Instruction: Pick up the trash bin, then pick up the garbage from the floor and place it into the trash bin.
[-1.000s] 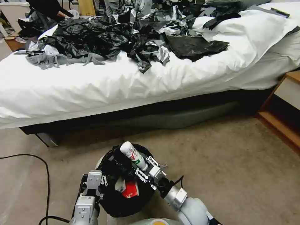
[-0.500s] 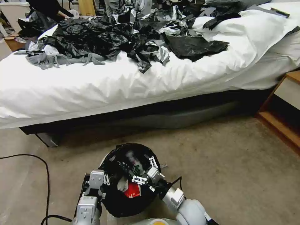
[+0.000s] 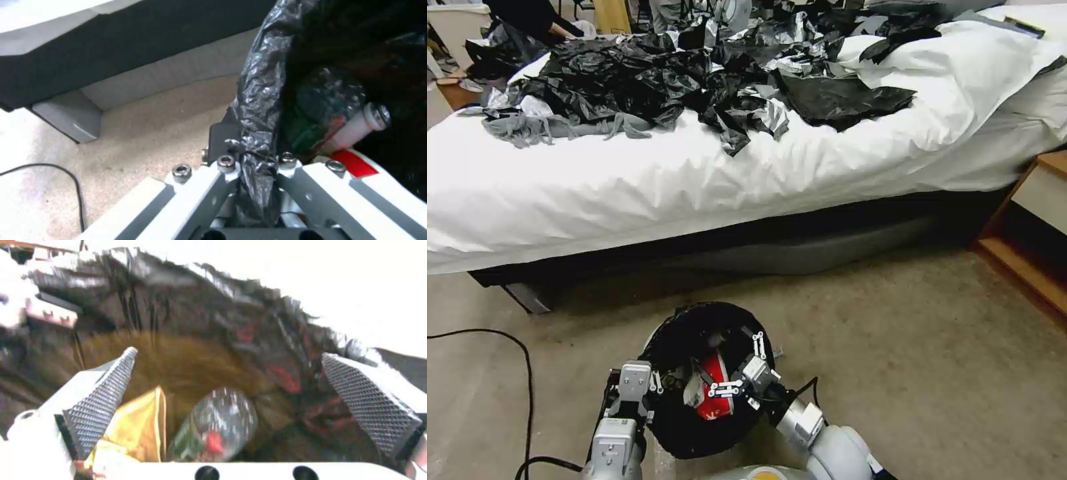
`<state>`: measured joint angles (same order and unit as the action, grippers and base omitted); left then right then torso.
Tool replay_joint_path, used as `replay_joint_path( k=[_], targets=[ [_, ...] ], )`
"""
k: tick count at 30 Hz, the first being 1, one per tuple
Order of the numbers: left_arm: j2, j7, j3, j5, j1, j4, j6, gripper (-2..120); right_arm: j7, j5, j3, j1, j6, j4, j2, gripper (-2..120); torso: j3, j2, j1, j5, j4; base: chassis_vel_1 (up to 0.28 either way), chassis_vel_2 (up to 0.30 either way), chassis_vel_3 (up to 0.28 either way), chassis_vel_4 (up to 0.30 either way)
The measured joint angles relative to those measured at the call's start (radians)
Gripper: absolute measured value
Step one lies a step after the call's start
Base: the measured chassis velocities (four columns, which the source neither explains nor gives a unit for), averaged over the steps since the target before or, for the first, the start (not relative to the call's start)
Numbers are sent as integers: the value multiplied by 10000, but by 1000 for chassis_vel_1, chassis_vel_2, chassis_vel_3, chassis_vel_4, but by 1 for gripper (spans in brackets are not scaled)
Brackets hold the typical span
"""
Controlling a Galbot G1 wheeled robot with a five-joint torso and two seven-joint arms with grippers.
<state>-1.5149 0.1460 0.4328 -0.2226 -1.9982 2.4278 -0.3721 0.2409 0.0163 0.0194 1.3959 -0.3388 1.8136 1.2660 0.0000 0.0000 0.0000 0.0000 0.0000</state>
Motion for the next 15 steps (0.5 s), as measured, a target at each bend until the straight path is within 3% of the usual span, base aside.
replay_joint_path(
  k=[9,15],
  targets=[
    [-1,-9,33,-2,74,-87,-39,0,23,-141,129,53,-178,697,-85,100,0,0,0,-1,0,0,0,0,0],
    [-10,-14,39,-12,121,-158,-77,0,593,464,410,143,-221,794,-246,100,0,0,1,-1,0,0,0,0,0]
  ],
)
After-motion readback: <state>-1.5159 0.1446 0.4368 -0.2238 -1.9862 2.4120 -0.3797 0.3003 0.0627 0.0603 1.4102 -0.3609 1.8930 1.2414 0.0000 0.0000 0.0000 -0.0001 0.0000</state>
